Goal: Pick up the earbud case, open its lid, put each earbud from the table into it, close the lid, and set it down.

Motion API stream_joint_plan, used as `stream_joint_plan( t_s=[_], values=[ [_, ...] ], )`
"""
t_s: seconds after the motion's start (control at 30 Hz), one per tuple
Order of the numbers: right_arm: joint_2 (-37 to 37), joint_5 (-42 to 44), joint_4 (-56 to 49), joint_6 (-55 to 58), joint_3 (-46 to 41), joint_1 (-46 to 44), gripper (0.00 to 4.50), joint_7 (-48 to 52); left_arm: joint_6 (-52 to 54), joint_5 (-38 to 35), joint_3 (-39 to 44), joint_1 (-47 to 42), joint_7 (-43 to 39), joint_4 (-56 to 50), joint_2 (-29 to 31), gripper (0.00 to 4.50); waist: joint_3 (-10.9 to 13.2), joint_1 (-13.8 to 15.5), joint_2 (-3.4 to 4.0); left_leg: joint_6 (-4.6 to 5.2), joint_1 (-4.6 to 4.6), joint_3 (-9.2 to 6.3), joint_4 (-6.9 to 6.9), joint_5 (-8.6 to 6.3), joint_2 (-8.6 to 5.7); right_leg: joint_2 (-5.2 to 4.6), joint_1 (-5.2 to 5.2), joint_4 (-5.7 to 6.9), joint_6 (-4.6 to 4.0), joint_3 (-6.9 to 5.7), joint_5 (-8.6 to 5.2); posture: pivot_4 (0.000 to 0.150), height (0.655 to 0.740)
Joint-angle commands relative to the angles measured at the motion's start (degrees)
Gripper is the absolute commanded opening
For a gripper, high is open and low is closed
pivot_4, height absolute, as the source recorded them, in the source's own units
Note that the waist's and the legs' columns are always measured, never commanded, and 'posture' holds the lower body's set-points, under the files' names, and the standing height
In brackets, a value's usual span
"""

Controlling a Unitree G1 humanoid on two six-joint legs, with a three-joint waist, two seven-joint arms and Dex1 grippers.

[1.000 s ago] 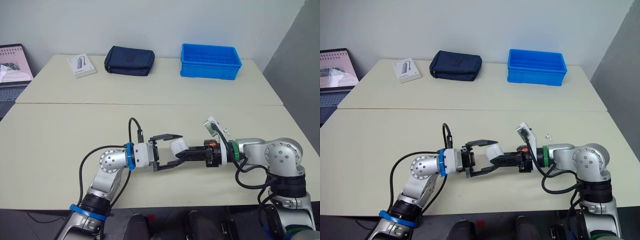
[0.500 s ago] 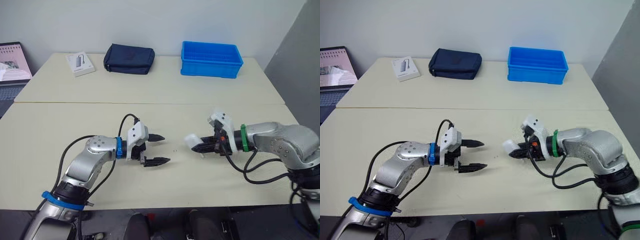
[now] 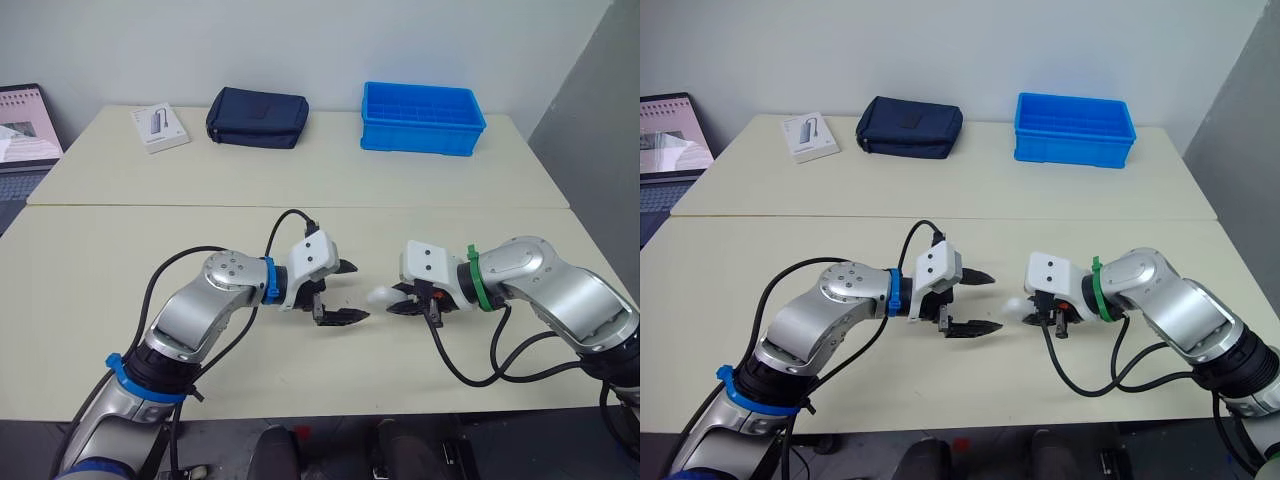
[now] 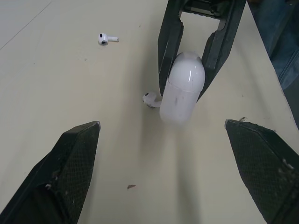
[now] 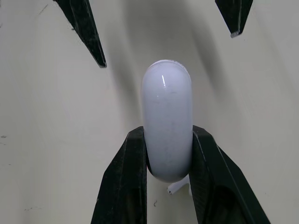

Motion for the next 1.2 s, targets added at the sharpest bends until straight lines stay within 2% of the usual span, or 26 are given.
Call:
stream_joint_plan(
  t_s=[0.03,0.73,0.83,1.13,1.2],
  values=[
    [0.72,-0.55,-1.01,-0.11,-1.34,-1.2,0.78,1.16,-1.73,0.56,-0.21,-1.25,-0.35,-0.92,-0.64,4.5,0.0,0.0,0.0,0.0,0.0,0.0,0.0,0.0,0.0,0.0,0.0,0.0,0.0,0.0,0.0,0.15,0.7218],
    [4.56,1.75,-1.66,5.42,-3.95,-4.21,0.78,2.25,-4.1,2.23,-1.08,-1.63,-2.06,2.08,-3.05,4.5,0.0,0.06,0.0,0.0,0.01,-0.02,0.06,0.0,-0.01,0.0,0.03,0.07,-0.25,-0.01,0.15,0.15,0.7218],
    [4.46,1.59,-1.74,5.28,-3.85,-4.26,0.78,2.3,-4.23,2.22,-0.86,-1.86,-2.18,2.56,-3.05,3.92,0.0,0.06,0.0,0.0,0.01,-0.02,0.07,0.01,-0.01,0.0,0.03,0.08,-0.25,0.0,0.15,0.15,0.7218],
    [4.13,0.9,-1.85,4.45,-3.43,-4.3,0.78,2.74,-4.23,1.74,-0.85,-1.9,-2.33,2.92,-3.53,0.98,0.0,0.06,0.0,0.01,0.01,-0.02,0.07,0.01,-0.01,0.0,0.03,0.09,-0.26,-0.01,0.16,0.15,0.7218],
    [4.13,0.77,-1.85,4.21,-3.35,-4.29,0.78,3.0,-4.25,1.77,-0.82,-1.84,-2.24,2.89,-3.84,0.77,0.0,0.06,0.0,0.0,0.01,-0.02,0.08,0.01,-0.01,0.0,0.04,0.09,-0.26,0.0,0.16,0.15,0.7218]
  ],
)
